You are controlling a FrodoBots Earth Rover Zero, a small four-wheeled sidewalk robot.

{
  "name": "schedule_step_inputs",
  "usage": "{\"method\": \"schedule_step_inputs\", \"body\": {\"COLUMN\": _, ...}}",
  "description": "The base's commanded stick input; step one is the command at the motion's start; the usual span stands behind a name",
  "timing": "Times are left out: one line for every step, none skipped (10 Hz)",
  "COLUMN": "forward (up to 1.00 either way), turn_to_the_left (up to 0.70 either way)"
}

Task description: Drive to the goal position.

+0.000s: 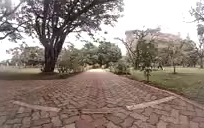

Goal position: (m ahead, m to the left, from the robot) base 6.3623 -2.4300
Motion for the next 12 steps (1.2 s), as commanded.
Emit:
{"method": "schedule_step_inputs", "body": {"forward": 0.7, "turn_to_the_left": 0.0}}
{"method": "schedule_step_inputs", "body": {"forward": 0.7, "turn_to_the_left": 0.0}}
{"method": "schedule_step_inputs", "body": {"forward": 0.7, "turn_to_the_left": 0.0}}
{"method": "schedule_step_inputs", "body": {"forward": 0.7, "turn_to_the_left": 0.0}}
{"method": "schedule_step_inputs", "body": {"forward": 0.7, "turn_to_the_left": 0.0}}
{"method": "schedule_step_inputs", "body": {"forward": 0.7, "turn_to_the_left": 0.0}}
{"method": "schedule_step_inputs", "body": {"forward": 0.7, "turn_to_the_left": 0.0}}
{"method": "schedule_step_inputs", "body": {"forward": 0.7, "turn_to_the_left": 0.0}}
{"method": "schedule_step_inputs", "body": {"forward": 0.7, "turn_to_the_left": 0.0}}
{"method": "schedule_step_inputs", "body": {"forward": 0.7, "turn_to_the_left": 0.0}}
{"method": "schedule_step_inputs", "body": {"forward": 0.7, "turn_to_the_left": 0.0}}
{"method": "schedule_step_inputs", "body": {"forward": 0.7, "turn_to_the_left": 0.0}}
